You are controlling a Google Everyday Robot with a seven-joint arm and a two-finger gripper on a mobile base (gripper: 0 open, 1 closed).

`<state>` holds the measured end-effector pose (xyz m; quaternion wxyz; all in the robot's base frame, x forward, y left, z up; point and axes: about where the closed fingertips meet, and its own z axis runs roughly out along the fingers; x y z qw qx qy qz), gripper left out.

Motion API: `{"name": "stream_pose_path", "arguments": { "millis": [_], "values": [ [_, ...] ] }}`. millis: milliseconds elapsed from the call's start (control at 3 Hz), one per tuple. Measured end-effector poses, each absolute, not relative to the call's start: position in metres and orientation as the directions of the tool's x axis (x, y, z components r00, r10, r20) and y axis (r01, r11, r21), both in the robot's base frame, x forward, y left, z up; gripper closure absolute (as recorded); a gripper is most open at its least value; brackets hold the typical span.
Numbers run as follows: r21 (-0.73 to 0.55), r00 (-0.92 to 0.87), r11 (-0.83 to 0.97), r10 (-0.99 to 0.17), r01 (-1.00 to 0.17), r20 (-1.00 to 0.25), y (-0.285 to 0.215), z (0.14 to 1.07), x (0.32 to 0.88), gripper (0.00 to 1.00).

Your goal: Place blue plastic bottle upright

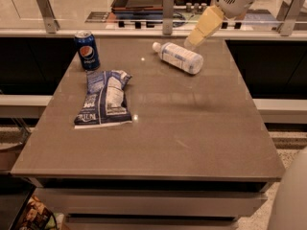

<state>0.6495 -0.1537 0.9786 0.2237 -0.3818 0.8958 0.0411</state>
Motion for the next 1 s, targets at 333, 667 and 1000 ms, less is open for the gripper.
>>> {"name": "stream_pose_path", "arguments": {
  "millis": [333,667,1000],
  "values": [
    [-0.094,-0.656,0.754,-0.619,-0.65,-0.431,-0.147,0.966,0.654,0.0],
    [-0.073,-0.684,0.775,-0.594,-0.628,-0.424,-0.139,0.949,0.658,0.0],
    [-0.062,-0.697,0.78,-0.589,-0.622,-0.409,-0.134,0.935,0.662,0.0]
  ]
}}
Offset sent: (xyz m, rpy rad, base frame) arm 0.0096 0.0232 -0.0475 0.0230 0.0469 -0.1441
